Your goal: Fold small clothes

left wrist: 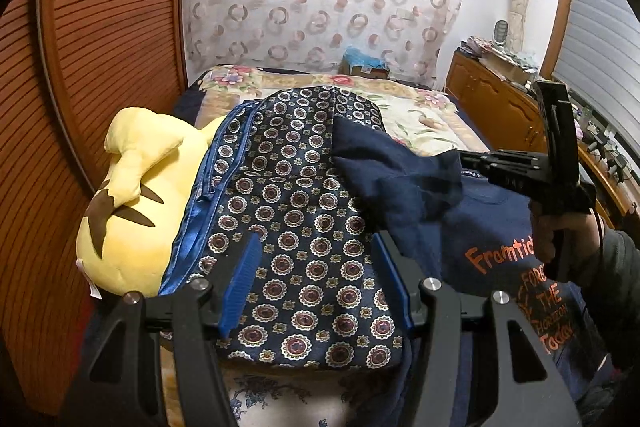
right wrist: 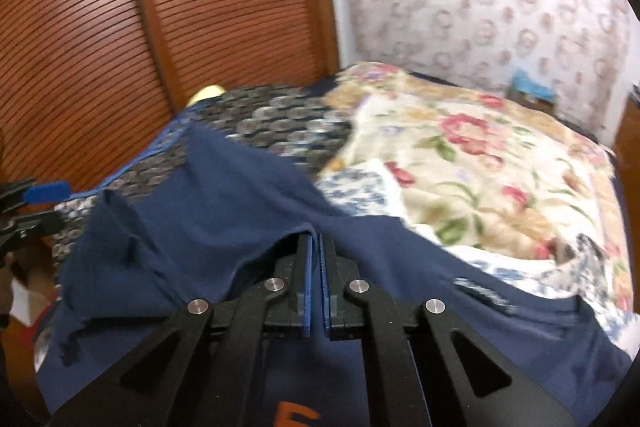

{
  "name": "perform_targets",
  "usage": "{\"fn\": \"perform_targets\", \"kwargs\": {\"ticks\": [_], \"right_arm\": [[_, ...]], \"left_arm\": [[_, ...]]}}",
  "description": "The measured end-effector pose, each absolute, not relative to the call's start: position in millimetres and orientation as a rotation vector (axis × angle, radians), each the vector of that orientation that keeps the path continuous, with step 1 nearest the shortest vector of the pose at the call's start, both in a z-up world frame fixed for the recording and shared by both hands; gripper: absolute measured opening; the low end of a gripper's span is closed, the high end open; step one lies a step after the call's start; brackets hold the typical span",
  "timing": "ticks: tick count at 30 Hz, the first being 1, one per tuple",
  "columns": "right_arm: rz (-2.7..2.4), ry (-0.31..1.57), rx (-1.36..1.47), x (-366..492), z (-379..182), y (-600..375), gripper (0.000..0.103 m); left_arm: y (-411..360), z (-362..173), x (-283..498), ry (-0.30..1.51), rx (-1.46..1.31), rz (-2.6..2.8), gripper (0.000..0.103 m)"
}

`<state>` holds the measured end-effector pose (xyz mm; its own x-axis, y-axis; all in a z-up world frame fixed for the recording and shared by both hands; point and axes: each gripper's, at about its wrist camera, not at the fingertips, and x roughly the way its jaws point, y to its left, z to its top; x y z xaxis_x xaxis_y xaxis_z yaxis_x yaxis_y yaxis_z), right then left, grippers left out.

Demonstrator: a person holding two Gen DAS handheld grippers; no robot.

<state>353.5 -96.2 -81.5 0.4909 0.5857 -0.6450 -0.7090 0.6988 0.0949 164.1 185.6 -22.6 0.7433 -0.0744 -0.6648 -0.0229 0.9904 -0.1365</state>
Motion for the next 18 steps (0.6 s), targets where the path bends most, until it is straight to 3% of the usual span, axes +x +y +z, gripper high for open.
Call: {"fn": "perform_targets", "kwargs": {"ticks": [2,4,6,7,18], "right_arm": [[0.748,0.708,-0.203,357,-82,-101,0.001],[0.696,0.723,-0.217,361,-83,-104,0.013],[0.693,0.719,-0.215,360,-83,-105,0.044],[0.695,0.719,-0.214,359,-83,-106,0.047],[0.772,0.66,-0.227,312,-64,-87,0.05]], "left_arm": [[184,-23,164,0.733,-0.137,-0.03,0.057],[182,-23,164,0.732,-0.135,-0.028,0.057],[182,-23,164,0.732,-0.133,-0.028,0.057],[182,-23,164,0.731,-0.132,-0.027,0.057],[186,-22,158,0.73,-0.13,-0.016,0.057]]}}
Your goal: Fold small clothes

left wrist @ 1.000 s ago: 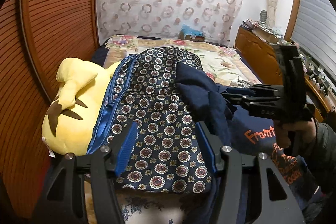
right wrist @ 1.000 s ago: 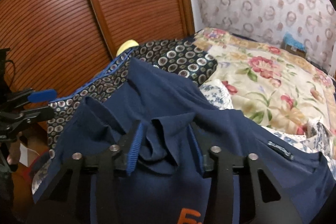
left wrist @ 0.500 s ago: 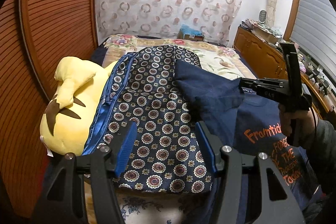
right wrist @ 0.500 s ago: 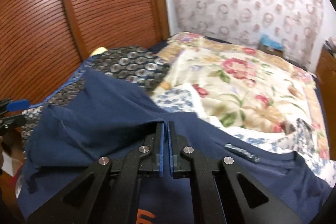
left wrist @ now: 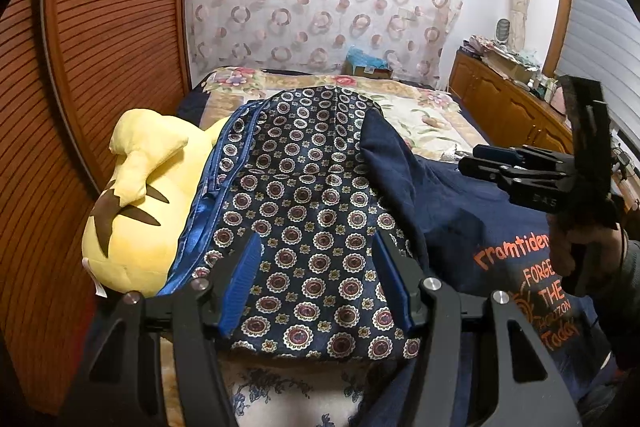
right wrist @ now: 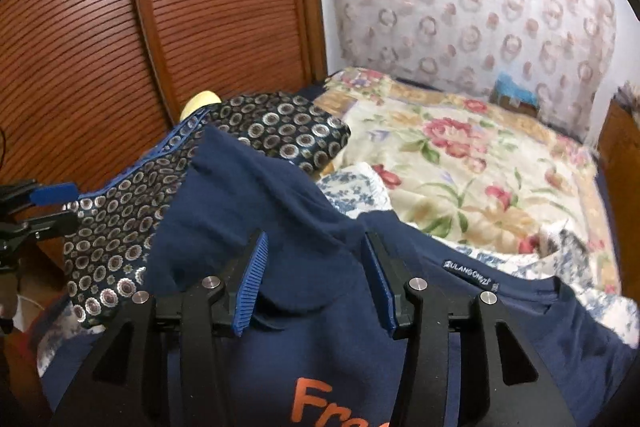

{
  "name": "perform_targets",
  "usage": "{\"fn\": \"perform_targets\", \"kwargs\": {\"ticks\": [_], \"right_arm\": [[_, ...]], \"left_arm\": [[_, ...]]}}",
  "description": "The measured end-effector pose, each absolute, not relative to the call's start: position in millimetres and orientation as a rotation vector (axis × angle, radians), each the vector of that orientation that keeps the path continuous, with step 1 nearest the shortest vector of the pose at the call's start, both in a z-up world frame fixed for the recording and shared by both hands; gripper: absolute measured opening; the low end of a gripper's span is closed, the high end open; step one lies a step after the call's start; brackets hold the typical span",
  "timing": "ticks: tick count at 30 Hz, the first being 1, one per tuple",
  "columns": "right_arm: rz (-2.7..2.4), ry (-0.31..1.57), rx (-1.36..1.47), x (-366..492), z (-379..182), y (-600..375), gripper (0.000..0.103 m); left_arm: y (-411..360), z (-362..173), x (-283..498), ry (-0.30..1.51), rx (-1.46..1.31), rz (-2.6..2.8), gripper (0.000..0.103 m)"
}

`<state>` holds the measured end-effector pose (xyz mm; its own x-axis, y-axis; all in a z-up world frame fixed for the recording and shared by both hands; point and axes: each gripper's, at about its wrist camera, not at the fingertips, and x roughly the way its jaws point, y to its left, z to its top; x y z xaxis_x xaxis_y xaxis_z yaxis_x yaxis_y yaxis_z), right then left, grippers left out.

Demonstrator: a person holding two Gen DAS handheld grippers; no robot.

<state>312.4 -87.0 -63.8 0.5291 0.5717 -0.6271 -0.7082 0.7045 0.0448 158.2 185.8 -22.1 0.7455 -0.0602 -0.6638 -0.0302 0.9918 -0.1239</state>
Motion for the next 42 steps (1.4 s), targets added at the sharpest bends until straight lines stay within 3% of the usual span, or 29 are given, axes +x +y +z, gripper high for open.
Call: {"fn": "perform_targets", "kwargs": {"ticks": [20,32,36,42], "right_arm": [[0.743,0.778,-0.23,282,-107,-157,0.05],[0.483,0.769,-0.141,283,-96,-296,0.051],[0.38,0.772,-0.089,280,-94,-352,0.062],[0.193,0.788,-0.051,268,-97,-432,0.063]], "left_arm": [[160,-22,161,0.726,-0.112,-0.067,0.057],[107,-30,177,0.736,-0.081,-0.177,0.057],[76,-41,189,0.765,-0.064,-0.236,0.057],[39,-60,205,0.819,-0.024,-0.309,0.057]]}}
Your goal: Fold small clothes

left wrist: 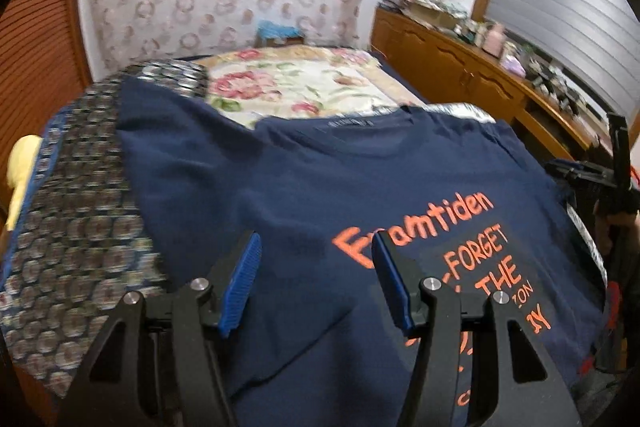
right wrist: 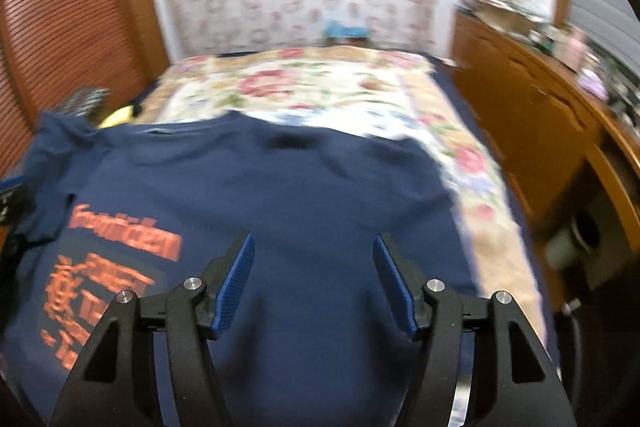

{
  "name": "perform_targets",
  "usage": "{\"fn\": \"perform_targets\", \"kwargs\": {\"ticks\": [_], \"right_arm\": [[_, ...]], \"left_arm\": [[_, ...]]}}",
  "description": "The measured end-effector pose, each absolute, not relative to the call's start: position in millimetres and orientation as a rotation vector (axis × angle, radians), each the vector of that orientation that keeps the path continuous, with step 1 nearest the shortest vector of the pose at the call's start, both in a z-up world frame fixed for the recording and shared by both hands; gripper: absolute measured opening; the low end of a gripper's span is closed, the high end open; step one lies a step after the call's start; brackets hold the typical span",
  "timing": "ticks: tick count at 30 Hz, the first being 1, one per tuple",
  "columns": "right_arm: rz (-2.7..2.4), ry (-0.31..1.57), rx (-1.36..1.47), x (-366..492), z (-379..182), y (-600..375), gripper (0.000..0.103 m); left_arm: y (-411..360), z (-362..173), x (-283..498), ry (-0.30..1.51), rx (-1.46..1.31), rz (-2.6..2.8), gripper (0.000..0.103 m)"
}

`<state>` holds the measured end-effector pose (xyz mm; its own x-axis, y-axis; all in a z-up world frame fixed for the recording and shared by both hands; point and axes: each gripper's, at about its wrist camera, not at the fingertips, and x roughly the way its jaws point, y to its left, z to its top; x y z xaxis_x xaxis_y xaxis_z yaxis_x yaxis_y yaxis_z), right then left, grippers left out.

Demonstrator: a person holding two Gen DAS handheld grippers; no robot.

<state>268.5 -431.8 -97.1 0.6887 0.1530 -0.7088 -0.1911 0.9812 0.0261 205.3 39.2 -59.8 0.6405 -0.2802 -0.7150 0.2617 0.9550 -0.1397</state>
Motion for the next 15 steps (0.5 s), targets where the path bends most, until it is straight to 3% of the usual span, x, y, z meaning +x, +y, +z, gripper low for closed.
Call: {"fn": "perform_targets", "kwargs": {"ticks": [15], "right_arm": [[0.073,0.86,0.066,256,-118,-512,0.063]], "left_arm": [[-6,-90,224,0.919,0.059,-0.359,0.057]]}}
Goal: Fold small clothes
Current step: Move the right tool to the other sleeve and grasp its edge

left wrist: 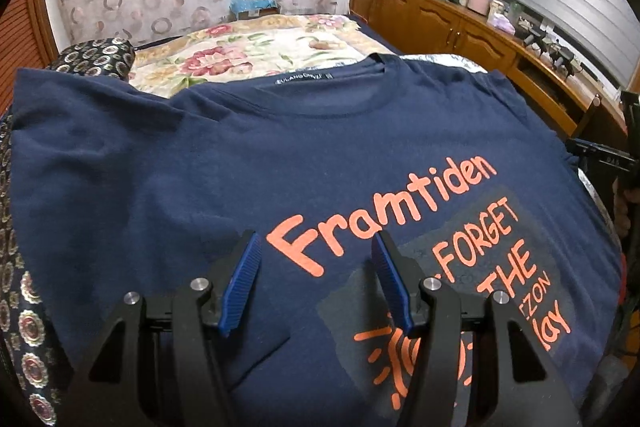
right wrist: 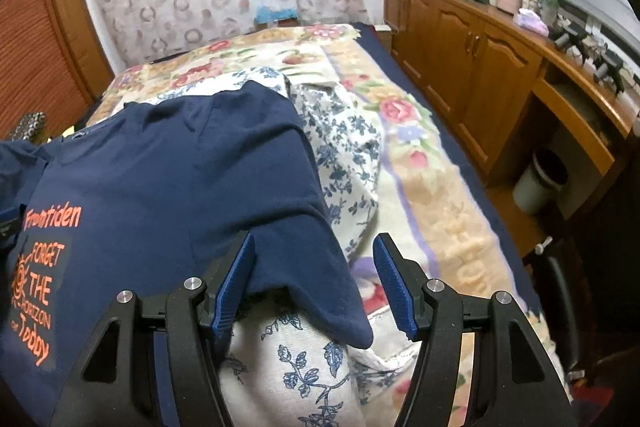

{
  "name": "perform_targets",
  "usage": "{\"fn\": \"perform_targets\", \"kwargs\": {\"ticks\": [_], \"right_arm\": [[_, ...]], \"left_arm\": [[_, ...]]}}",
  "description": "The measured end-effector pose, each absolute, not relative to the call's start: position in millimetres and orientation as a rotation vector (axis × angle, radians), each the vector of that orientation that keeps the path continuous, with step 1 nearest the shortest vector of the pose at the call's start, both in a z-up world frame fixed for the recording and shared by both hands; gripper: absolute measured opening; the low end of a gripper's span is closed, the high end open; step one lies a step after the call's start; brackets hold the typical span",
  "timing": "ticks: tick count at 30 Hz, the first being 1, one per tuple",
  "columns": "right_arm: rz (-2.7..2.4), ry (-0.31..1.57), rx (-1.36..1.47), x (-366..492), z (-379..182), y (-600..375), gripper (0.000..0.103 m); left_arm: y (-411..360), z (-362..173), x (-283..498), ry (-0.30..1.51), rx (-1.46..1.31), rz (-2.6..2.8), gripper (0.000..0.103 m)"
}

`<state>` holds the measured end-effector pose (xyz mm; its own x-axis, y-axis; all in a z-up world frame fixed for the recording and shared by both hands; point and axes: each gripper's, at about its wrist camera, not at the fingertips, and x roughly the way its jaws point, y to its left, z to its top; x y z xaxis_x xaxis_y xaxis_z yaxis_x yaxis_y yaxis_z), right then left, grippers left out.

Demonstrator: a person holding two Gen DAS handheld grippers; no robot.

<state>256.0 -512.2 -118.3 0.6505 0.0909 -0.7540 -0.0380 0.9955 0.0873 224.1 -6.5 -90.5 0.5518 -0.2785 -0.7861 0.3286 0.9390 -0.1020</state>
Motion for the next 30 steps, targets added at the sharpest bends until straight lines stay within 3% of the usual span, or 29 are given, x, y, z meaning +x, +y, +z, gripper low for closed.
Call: {"fn": "perform_targets", "kwargs": {"ticks": [8,11,16,22,24,30], "right_arm": [[0.11,0.896,0.086,257,-127,-515,0.059],[0.116,0.899,0.077,255,-127,-513,0.055],[0.131,0.903,0.048,248,-126,-508,0.041],[0.106,0.889,-0.04,246,-123,-499,0.025],[0.109,0.879,-0.071,246,-120,-495,0.008],[0.121,0.823,-0.122,246,-108,-486,0.003]], "left_arm": [[-14,-97,222,0.916,0.099,-0.343,0.057],[-19,-99,220,0.895,0.126,-0.339,0.062],[-22,-99,223,0.893,0.131,-0.359,0.074],[-25,-99,225,0.897,0.142,-0.364,0.08],[-25,-99,226,0.898,0.142,-0.36,0.082],[-26,-100,227,0.903,0.137,-0.346,0.087]]}}
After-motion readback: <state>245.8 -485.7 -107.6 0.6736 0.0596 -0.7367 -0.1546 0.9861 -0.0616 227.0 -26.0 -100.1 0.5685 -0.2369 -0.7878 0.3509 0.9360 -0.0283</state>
